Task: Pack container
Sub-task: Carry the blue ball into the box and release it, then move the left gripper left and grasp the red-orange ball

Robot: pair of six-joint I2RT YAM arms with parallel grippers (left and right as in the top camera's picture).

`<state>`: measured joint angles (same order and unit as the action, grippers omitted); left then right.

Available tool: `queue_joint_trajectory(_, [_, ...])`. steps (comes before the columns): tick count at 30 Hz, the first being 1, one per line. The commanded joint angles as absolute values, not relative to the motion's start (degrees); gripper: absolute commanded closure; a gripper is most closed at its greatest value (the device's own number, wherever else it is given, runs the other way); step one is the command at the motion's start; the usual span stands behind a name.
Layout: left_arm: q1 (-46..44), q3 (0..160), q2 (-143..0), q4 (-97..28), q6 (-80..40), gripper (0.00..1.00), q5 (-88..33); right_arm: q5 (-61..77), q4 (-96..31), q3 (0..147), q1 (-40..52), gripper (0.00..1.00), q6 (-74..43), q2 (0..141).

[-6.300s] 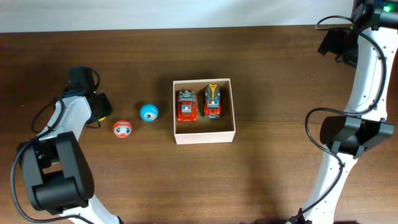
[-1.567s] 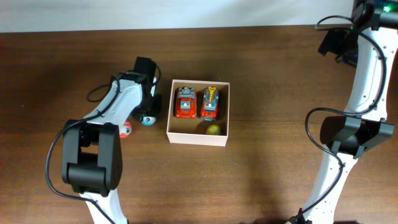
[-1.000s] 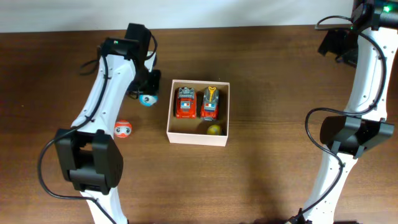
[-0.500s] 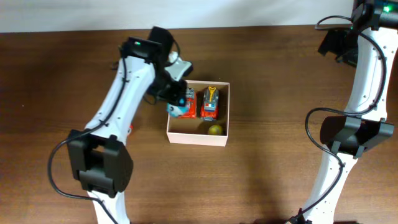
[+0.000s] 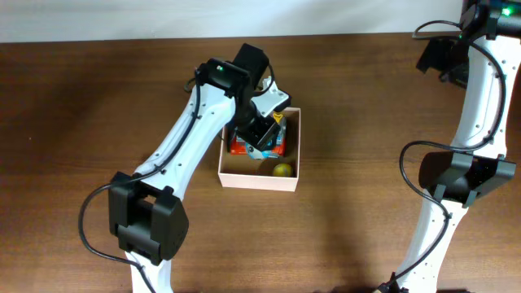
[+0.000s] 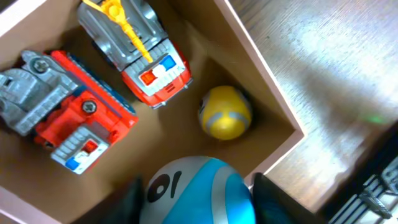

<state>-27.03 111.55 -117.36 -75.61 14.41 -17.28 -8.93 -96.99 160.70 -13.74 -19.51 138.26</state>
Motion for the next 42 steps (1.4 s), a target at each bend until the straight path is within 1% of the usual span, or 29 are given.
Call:
queue_joint_trajectory(1, [-26.9, 112.7, -117.3, -75.5, 15.3, 0.32, -16.2, -9.0, -97.3, 161.7, -13.9, 0.01, -20.0, 136.2])
queue_joint_trajectory(3, [-26.9, 112.7, -117.3, -75.5, 15.3, 0.28, -15.8, -9.0, -97.3, 161.7, -13.9, 0.01, -20.0, 136.2])
queue_joint_trajectory(8, [-26.9, 112.7, -117.3, -75.4, 15.3, 0.26, -15.6, -9.0, -97.3, 161.7, -13.9, 0.01, -20.0, 136.2])
queue_joint_trajectory(12, [-26.9, 112.7, -117.3, -75.4, 15.3, 0.26, -15.0, -9.0, -97.3, 161.7, -13.9, 0.01, -20.0, 136.2])
queue_joint_trajectory(18, [-26.8, 112.7, -117.3, -75.4, 15.0, 0.27, -10.7, -9.0, -97.3, 161.7, -13.9, 0.01, -20.0, 136.2])
queue_joint_trajectory(21, [-26.4, 112.8, -117.3, -75.4, 14.1, 0.30, -8.5, -9.0, -97.3, 161.7, -13.9, 0.01, -20.0, 136.2])
queue_joint_trajectory(23, [-25.7, 112.8, -117.3, -75.4, 11.4, 0.31, -5.3, -9.0, -97.3, 161.7, -13.9, 0.01, -20.0, 136.2])
queue_joint_trajectory(26, [-23.3, 112.8, -117.3, -75.4, 5.4, 0.33, -0.9, -9.0, -97.3, 161.7, -13.9, 0.01, -20.0, 136.2])
queue_joint_trajectory(32, [-15.0, 112.8, -116.0, -75.3, -4.6, 0.33, -1.2, -9.0, -97.3, 161.7, -13.9, 0.01, -20.0, 136.2])
queue_joint_trajectory(37, [-8.1, 112.8, -113.3, -77.1, -7.9, 0.33, -1.0, -9.0, -97.3, 161.7, -13.9, 0.01, -20.0, 136.2])
queue_joint_trajectory(42, [-3.5, 112.8, -111.2, -82.1, -9.9, 0.32, 4.2, -9.0, -97.3, 161.7, -13.9, 0.01, -20.0, 136.2])
